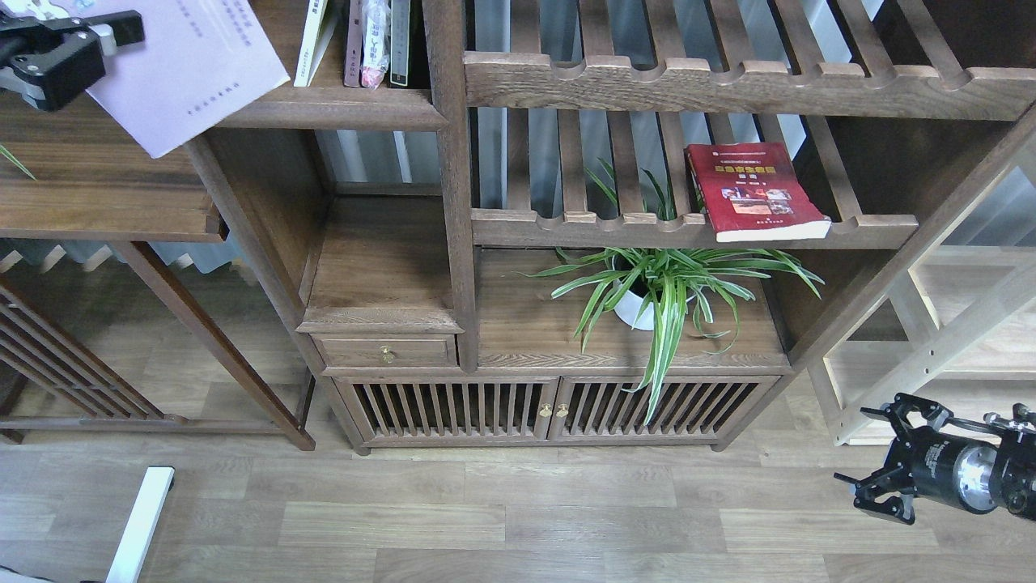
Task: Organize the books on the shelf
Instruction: 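Insert the white book onto the upper shelf with the left gripper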
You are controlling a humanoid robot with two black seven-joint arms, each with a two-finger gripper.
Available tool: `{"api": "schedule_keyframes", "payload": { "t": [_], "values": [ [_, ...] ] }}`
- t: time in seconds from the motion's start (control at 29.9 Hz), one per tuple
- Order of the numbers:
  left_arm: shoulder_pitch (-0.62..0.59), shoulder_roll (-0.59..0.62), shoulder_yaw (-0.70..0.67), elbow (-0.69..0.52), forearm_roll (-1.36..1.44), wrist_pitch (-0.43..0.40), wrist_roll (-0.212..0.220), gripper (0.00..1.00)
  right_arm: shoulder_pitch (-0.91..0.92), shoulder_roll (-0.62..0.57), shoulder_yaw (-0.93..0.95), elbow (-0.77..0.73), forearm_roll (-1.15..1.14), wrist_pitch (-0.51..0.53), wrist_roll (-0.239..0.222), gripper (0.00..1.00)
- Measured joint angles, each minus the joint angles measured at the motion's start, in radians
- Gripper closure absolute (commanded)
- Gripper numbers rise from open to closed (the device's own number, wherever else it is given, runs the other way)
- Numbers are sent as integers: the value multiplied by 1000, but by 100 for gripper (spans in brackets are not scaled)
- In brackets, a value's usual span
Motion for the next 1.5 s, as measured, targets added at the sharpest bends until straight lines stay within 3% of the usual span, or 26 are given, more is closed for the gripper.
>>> {"api": "schedule_keyframes", "payload": {
  "t": [0.23,0.63,1.2,1.5],
  "values": [
    [-27,-13,31,9,2,124,16,100,0,0,-2,0,-2,0,0,0],
    [-213,-167,205,59,0,243,20,100,-22,-12,-5,1,-12,-10,0,0],
    [-342,-242,332,75,-23,459,68,100,-39,-24,-2,2,-14,-17,0,0],
    [-413,-352,421,123,-27,596,76,100,-39,-22,-1,3,-16,-17,0,0]
  ]
}}
